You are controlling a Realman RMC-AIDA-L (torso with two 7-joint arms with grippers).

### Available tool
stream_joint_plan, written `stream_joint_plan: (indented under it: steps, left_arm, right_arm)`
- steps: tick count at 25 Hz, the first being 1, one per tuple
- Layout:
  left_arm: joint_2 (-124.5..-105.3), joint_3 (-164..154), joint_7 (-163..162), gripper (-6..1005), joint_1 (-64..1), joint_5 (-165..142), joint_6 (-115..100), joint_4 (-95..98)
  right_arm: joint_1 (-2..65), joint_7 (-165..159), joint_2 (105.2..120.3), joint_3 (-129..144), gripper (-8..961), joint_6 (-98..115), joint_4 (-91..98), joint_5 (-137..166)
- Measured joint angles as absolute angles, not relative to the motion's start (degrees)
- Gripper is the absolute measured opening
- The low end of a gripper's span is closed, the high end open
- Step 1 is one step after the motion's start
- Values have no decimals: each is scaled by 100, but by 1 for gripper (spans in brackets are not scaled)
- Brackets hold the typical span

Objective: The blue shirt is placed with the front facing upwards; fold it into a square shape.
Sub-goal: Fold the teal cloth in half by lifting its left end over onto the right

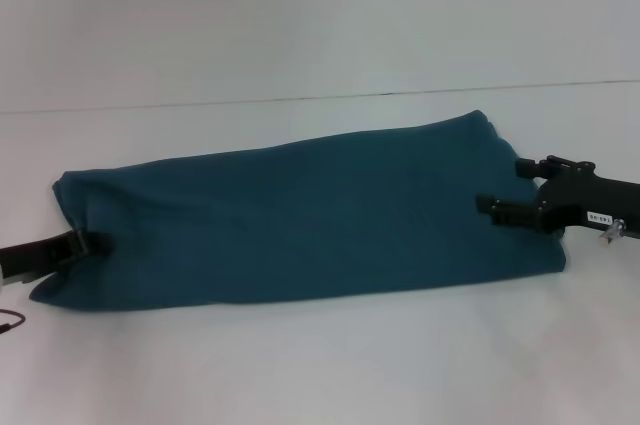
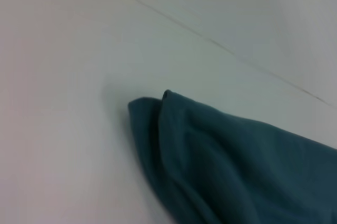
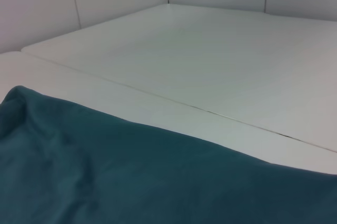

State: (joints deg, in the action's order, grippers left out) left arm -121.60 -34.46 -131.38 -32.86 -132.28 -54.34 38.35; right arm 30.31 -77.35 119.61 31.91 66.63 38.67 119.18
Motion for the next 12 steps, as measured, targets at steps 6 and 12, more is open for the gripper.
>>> stream_joint_plan:
  steps: [6,12]
  left_arm:
    - [-12190,-3444,-13071,230,-3209,-13197,-5454,4030]
    - [-12207,-3404,-12922,92,-3142,-13160,-5471,4126]
  right_arm:
    - [3030,-7734,11961,3163,901,6671,3870,11912]
    - [3033,-7734,11961,3194,901,6671,3881,11790]
